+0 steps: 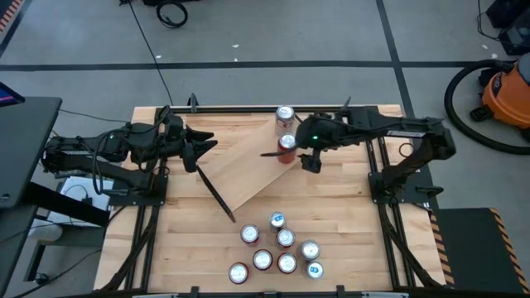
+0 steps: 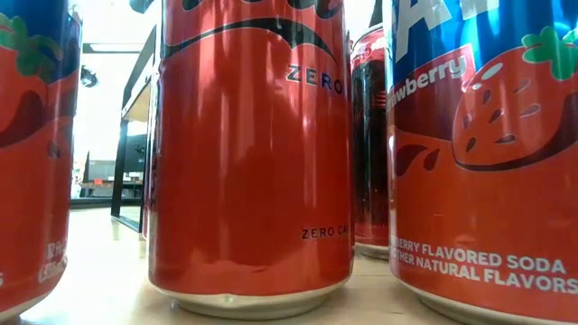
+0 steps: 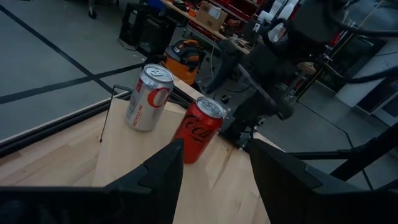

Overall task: Place canned beverage on shelf
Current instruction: Put the top red and black soda can on the shelf

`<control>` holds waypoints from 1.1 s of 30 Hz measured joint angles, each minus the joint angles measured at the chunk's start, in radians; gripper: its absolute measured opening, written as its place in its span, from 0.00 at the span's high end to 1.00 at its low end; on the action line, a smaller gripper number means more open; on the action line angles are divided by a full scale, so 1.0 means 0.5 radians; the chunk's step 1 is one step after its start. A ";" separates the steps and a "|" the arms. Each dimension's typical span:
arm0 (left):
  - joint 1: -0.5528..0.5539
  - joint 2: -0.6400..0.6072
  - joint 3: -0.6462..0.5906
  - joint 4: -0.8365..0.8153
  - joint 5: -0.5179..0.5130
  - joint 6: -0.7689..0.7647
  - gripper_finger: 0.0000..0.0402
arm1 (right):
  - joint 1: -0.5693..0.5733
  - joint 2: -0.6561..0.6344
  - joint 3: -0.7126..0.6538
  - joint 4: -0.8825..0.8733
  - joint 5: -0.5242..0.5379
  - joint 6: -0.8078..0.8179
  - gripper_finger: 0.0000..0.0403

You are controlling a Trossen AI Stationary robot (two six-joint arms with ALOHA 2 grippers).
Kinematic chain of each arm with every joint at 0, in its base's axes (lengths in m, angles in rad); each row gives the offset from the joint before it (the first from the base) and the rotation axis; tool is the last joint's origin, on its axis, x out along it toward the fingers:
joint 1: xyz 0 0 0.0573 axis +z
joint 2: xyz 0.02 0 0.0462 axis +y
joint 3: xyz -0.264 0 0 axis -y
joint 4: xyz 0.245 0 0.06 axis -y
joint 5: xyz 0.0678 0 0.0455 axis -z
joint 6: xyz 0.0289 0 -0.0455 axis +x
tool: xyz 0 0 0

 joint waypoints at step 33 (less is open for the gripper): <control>0.002 0.000 0.001 0.007 -0.001 -0.001 0.52 | -0.232 -0.046 -0.540 0.700 -0.200 -0.243 0.48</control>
